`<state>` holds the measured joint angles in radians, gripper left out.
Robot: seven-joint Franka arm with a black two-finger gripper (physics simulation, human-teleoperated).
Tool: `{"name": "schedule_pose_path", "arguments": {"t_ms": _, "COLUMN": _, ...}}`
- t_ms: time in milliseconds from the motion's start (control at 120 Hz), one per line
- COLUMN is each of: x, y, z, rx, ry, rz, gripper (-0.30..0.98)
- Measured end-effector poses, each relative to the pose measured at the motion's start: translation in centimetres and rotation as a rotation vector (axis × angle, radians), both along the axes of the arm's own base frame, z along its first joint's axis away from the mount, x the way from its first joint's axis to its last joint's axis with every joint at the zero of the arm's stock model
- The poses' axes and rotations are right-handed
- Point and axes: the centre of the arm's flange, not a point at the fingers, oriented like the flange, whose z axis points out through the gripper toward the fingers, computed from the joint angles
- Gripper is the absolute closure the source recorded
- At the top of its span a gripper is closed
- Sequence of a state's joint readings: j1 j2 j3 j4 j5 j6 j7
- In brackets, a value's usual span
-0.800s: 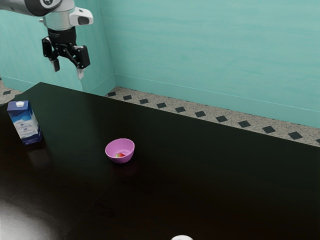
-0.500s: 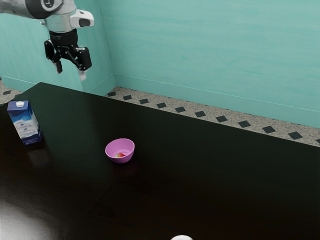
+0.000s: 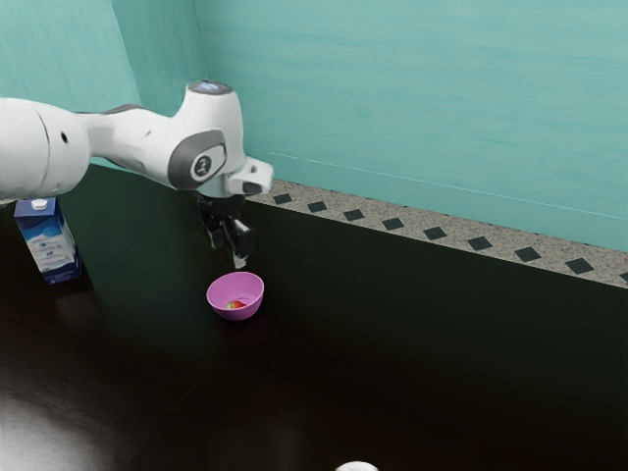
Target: Take strawberry from the bowl
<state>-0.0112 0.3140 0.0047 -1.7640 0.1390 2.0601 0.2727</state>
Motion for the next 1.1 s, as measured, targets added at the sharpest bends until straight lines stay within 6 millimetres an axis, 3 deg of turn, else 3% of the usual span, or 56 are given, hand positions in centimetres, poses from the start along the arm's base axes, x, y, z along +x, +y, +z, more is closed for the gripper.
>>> {"name": "schedule_pose_path", "arguments": {"t_ms": 75, "x": 0.0, "y": -1.7, "z": -1.4, "rx": 0.016, "ry": 0.002, "rz": -0.083, "gripper": 0.23}}
{"name": "schedule_pose_path", "arguments": {"t_ms": 233, "x": -0.3, "y": -1.4, "z": -2.2, "rx": 0.017, "ry": -0.013, "rz": -0.139, "gripper": 0.34}}
{"name": "schedule_pose_path", "arguments": {"t_ms": 342, "x": -2.2, "y": 0.0, "z": -3.5, "rx": -0.028, "ry": -0.005, "rz": -0.104, "gripper": 0.39}}
{"name": "schedule_pose_path", "arguments": {"t_ms": 433, "x": -2.5, "y": 0.4, "z": -3.7, "rx": -0.058, "ry": -0.023, "rz": -0.090, "gripper": 0.42}}
{"name": "schedule_pose_path", "arguments": {"t_ms": 625, "x": -2.0, "y": 2.3, "z": -4.9, "rx": -0.078, "ry": -0.053, "rz": -0.080, "gripper": 0.44}}
{"name": "schedule_pose_path", "arguments": {"t_ms": 875, "x": -1.6, "y": 2.4, "z": -7.2, "rx": -0.081, "ry": -0.058, "rz": -0.134, "gripper": 0.43}}
{"name": "schedule_pose_path", "arguments": {"t_ms": 1100, "x": -1.8, "y": 2.2, "z": -8.0, "rx": -0.081, "ry": -0.057, "rz": -0.177, "gripper": 0.43}}
